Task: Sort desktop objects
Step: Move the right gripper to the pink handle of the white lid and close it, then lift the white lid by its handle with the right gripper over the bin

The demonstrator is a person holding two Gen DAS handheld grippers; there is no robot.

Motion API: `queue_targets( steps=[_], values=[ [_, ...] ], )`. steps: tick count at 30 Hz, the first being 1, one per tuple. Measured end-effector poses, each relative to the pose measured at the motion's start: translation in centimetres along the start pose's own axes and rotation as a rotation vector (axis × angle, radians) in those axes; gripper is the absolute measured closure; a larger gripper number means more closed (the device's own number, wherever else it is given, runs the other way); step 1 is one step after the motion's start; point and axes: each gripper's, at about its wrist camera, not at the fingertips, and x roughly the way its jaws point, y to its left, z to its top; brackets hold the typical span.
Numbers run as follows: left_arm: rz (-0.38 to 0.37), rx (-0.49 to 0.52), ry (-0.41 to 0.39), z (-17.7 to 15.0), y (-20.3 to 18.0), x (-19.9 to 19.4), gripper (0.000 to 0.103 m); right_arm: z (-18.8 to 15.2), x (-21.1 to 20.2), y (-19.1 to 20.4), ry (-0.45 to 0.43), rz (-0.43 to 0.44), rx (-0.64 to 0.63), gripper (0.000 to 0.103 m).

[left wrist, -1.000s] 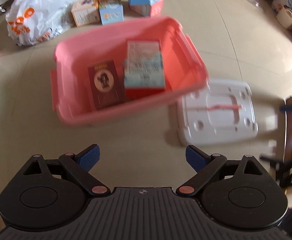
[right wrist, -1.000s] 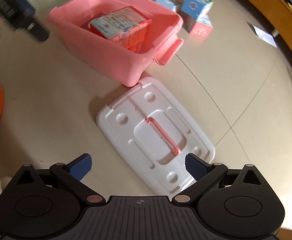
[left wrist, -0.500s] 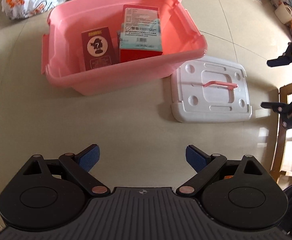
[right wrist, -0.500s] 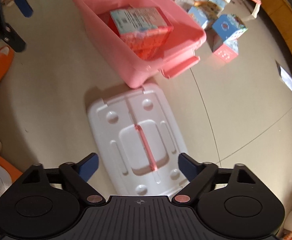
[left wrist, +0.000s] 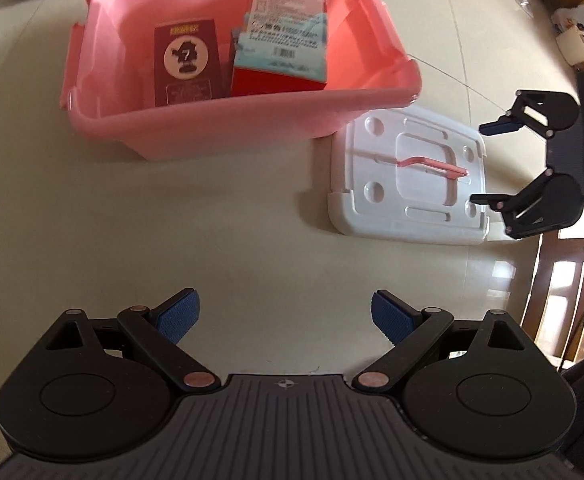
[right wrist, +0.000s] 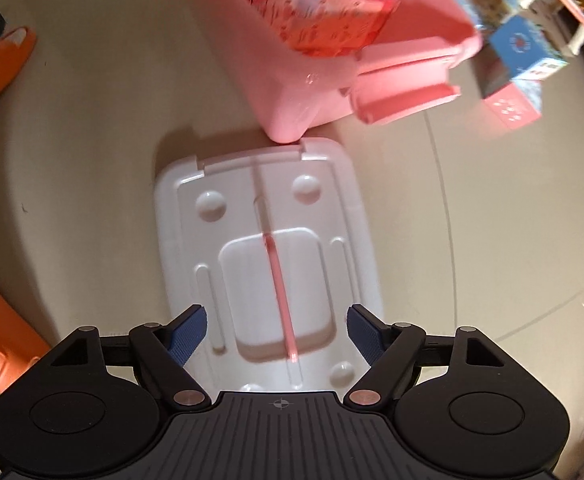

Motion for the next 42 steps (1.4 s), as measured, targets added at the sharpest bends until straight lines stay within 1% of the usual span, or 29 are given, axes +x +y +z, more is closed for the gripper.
queue_targets(
  steps=[6, 8, 9, 10, 12, 14, 15, 18, 20, 24, 25, 26, 28, 29, 32, 35, 39, 42],
  values=[
    [-0.028, -0.065, 0.032, 0.6, 0.7, 0.9, 0.008, 1.1, 3.4, -0.4, 0.056, -0.015, -0.052, 0.035],
    [-0.032, -0.073, 0.041, 0.7, 0.9, 1.2, 0.008, 1.2, 4.4, -0.5, 0.078, -0.014, -0.062, 0.038],
    [-0.032, -0.077, 0.044, 0.7, 1.0, 1.3, 0.008, 1.3, 4.8, -0.4, 0.082, -0.01, -0.068, 0.04],
    [-0.033, -0.082, 0.045, 0.7, 1.1, 1.3, 0.008, 1.4, 5.2, -0.4, 0.084, -0.006, -0.073, 0.042],
    [-0.033, -0.091, 0.049, 0.8, 1.3, 1.4, 0.008, 1.6, 5.9, -0.4, 0.095, 0.009, -0.076, 0.043],
    [-0.034, -0.101, 0.052, 0.8, 1.5, 1.5, 0.008, 1.7, 6.4, -0.4, 0.097, 0.04, -0.071, 0.045],
    [-0.034, -0.105, 0.054, 0.8, 1.6, 1.6, 0.008, 1.7, 6.7, -0.4, 0.102, 0.051, -0.066, 0.047],
    [-0.035, -0.115, 0.062, 0.8, 1.8, 1.8, 0.008, 1.7, 7.4, -0.3, 0.12, 0.072, -0.06, 0.049],
    [-0.038, -0.117, 0.064, 0.8, 1.8, 1.9, 0.008, 1.7, 7.8, -0.1, 0.131, 0.088, -0.073, 0.054],
    [-0.042, -0.116, 0.069, 0.9, 1.7, 2.0, 0.008, 1.5, 8.8, -0.1, 0.171, 0.113, -0.076, 0.069],
    [-0.042, -0.115, 0.07, 0.9, 1.7, 2.0, 0.008, 1.4, 9.0, -0.2, 0.175, 0.105, -0.074, 0.075],
    [-0.042, -0.113, 0.07, 0.9, 1.7, 2.0, 0.008, 1.4, 9.1, -0.2, 0.176, 0.092, -0.071, 0.078],
    [-0.033, -0.108, 0.07, 0.9, 1.7, 2.0, 0.008, 1.3, 9.4, -0.3, 0.173, 0.061, -0.061, 0.093],
    [-0.024, -0.103, 0.067, 0.9, 1.6, 2.0, 0.008, 1.3, 9.4, -0.4, 0.17, 0.052, -0.057, 0.095],
    [0.006, -0.09, 0.054, 0.9, 1.6, 2.0, 0.008, 1.3, 9.7, -0.4, 0.176, 0.087, -0.055, 0.094],
    [0.024, -0.089, 0.044, 1.1, 1.7, 1.9, 0.008, 1.2, 9.9, -0.3, 0.179, 0.095, -0.06, 0.093],
    [0.024, -0.099, 0.053, 1.1, 1.7, 2.1, 0.008, 0.9, 10.2, -0.1, 0.173, 0.092, -0.071, 0.093],
    [0.018, -0.102, 0.063, 1.1, 1.6, 2.2, 0.008, 0.5, 10.2, 0.3, 0.156, 0.082, -0.111, 0.094]
  ],
)
